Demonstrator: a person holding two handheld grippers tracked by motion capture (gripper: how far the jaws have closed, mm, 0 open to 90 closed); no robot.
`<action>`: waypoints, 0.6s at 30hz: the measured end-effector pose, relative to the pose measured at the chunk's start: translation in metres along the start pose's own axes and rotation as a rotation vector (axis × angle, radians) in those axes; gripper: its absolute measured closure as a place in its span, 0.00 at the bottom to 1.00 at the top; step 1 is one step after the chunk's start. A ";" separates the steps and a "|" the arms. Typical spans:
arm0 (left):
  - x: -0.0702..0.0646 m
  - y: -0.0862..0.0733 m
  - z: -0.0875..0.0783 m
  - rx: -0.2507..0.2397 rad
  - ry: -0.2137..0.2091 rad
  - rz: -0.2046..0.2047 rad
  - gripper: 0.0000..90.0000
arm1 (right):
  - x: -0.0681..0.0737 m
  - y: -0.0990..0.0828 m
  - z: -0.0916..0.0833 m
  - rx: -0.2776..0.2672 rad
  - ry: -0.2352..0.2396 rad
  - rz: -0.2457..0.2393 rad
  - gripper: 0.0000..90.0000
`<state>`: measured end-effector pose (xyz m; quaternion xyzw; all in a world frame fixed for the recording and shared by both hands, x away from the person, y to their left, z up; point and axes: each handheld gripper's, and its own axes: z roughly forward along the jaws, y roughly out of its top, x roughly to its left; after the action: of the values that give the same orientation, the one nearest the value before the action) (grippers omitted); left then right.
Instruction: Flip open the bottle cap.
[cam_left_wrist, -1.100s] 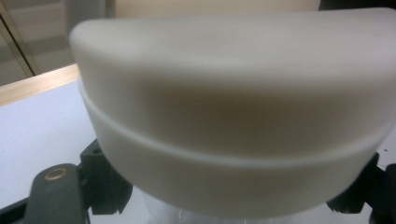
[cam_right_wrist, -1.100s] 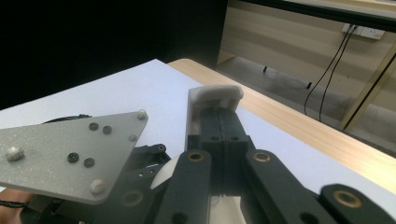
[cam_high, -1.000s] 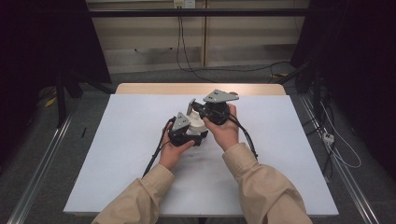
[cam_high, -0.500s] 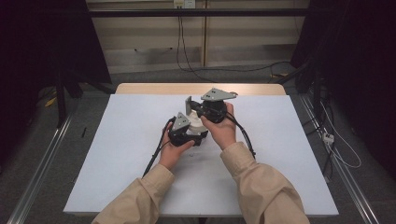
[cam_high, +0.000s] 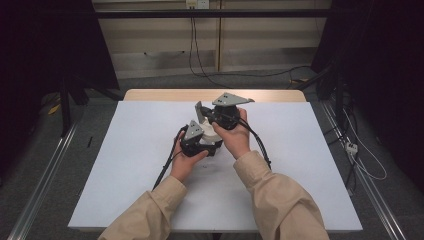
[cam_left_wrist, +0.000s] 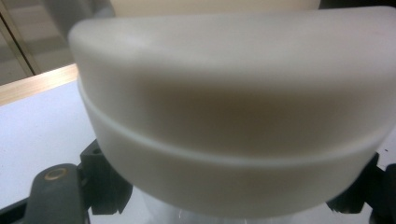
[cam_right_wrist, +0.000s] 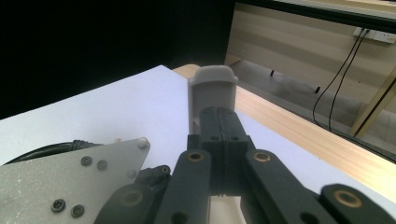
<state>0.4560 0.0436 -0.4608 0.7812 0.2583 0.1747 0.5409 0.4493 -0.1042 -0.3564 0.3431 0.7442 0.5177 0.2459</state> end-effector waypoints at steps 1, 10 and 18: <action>0.000 0.000 0.000 0.000 0.000 0.000 0.21 | 0.000 0.000 0.001 -0.002 0.002 0.001 1.00; 0.000 0.000 0.000 0.001 -0.001 0.000 0.21 | 0.000 -0.001 0.005 0.001 -0.008 -0.009 1.00; 0.000 0.000 0.000 0.001 0.002 0.000 0.21 | 0.000 -0.005 0.010 0.008 -0.003 -0.010 1.00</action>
<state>0.4561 0.0436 -0.4609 0.7812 0.2588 0.1753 0.5404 0.4553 -0.0995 -0.3641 0.3410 0.7476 0.5132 0.2481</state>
